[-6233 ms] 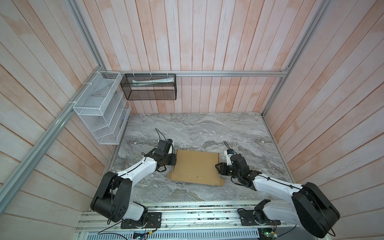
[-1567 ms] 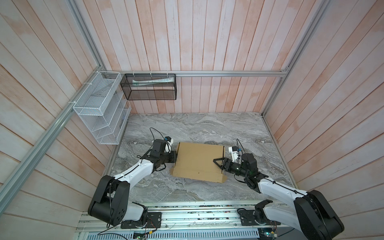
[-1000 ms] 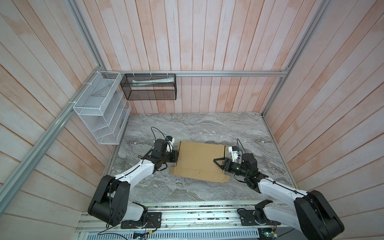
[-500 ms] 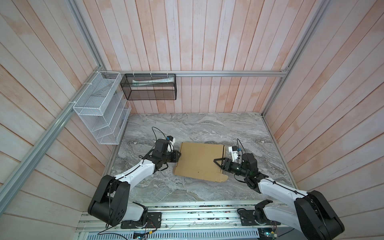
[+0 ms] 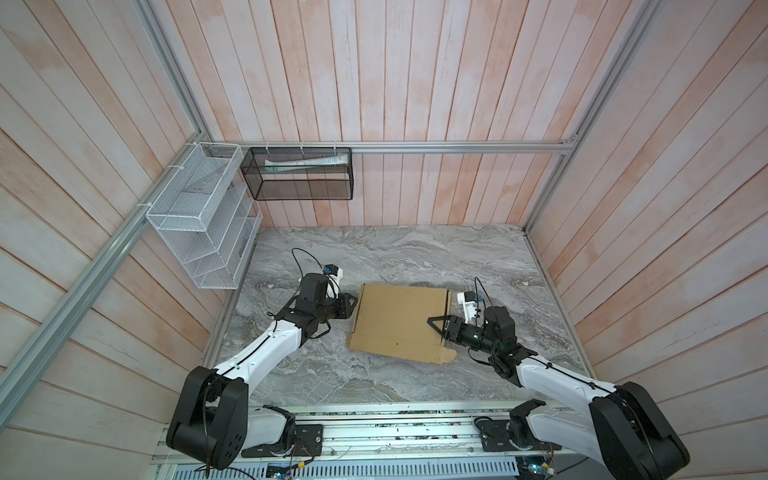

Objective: Fold the paper box

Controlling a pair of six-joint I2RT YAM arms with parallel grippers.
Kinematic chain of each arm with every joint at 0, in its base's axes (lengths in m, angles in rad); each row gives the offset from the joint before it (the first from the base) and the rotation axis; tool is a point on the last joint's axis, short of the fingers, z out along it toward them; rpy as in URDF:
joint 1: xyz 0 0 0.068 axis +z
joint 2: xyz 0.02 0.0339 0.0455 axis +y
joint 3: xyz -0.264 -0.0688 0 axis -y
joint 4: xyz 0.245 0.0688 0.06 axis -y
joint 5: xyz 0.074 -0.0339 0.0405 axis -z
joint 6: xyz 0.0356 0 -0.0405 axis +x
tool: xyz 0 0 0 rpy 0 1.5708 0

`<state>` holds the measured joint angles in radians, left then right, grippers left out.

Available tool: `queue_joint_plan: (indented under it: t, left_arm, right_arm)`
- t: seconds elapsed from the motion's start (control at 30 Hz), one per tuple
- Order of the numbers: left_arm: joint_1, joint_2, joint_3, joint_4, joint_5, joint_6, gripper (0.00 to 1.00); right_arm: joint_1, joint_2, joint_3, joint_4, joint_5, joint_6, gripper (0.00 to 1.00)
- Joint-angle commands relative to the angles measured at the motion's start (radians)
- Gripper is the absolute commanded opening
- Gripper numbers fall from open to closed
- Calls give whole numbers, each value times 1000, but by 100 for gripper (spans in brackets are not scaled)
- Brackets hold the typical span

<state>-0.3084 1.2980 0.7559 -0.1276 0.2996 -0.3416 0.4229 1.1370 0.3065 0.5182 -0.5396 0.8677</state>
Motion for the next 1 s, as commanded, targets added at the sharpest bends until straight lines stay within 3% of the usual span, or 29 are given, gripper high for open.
queue_joint_plan:
  t: [0.0,0.43,0.73,0.97]
  left_arm:
    - [30,-42,11,-7,11,16,45]
    - [140,-70,-65,173,152,-58,54]
    - [202,-35,-63,276,305,-89,59]
    - [209,24,-33,315,378,-100,72]
  right_arm:
    - [-1,-27,-2,-36,39,-22,48]
    - [-8,-132,22,-99,73,-17,47]
    - [-60,-124,116,-167,3,-41,47]
    - [-104,-60,219,-192,-76,-63,46]
